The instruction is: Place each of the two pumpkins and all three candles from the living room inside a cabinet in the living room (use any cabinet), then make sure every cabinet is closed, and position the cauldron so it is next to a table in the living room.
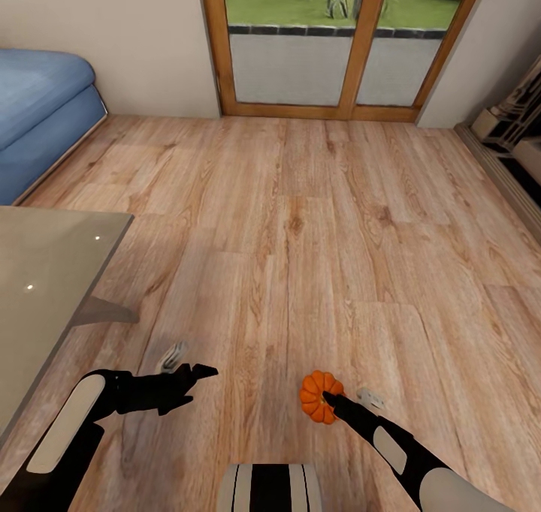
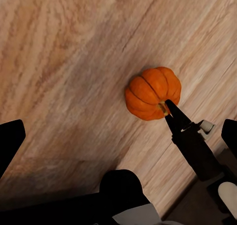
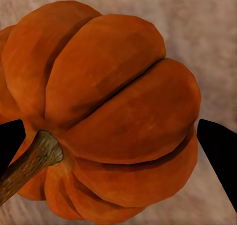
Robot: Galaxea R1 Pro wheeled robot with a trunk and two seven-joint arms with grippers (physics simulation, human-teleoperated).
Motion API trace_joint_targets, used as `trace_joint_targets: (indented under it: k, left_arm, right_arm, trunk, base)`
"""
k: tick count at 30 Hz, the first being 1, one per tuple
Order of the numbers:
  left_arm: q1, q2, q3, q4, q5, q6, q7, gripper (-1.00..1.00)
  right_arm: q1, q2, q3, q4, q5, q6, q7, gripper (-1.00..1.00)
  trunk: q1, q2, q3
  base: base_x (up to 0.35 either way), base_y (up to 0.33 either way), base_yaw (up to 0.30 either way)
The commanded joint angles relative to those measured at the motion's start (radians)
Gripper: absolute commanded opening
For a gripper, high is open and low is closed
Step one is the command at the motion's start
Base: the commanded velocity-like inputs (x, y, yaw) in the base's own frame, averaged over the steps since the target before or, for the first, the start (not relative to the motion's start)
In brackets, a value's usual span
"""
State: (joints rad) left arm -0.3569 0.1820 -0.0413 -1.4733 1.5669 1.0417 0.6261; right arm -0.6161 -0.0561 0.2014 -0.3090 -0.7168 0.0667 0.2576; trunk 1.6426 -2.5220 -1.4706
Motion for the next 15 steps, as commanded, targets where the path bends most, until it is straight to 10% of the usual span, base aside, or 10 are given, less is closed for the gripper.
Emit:
trace_joint_targets:
  k: [1,15]
  left_arm:
    - [-0.001,0.001,0.000,-0.001,0.011,0.000,0.010,1.00]
    - [-0.001,0.001,-0.002,0.000,0.015,0.000,0.010,1.00]
  right_arm:
    - [0.000,-0.001,0.010,0.037,-0.004,0.004,0.000,-1.00]
    - [0.000,0.001,0.012,0.037,-0.004,0.004,0.000,-1.00]
  trunk:
    - [0.000,0.000,-0.001]
    - [0.000,0.000,0.003]
  base:
    - [0.000,0.000,0.000]
    - [0.000,0.000,0.000]
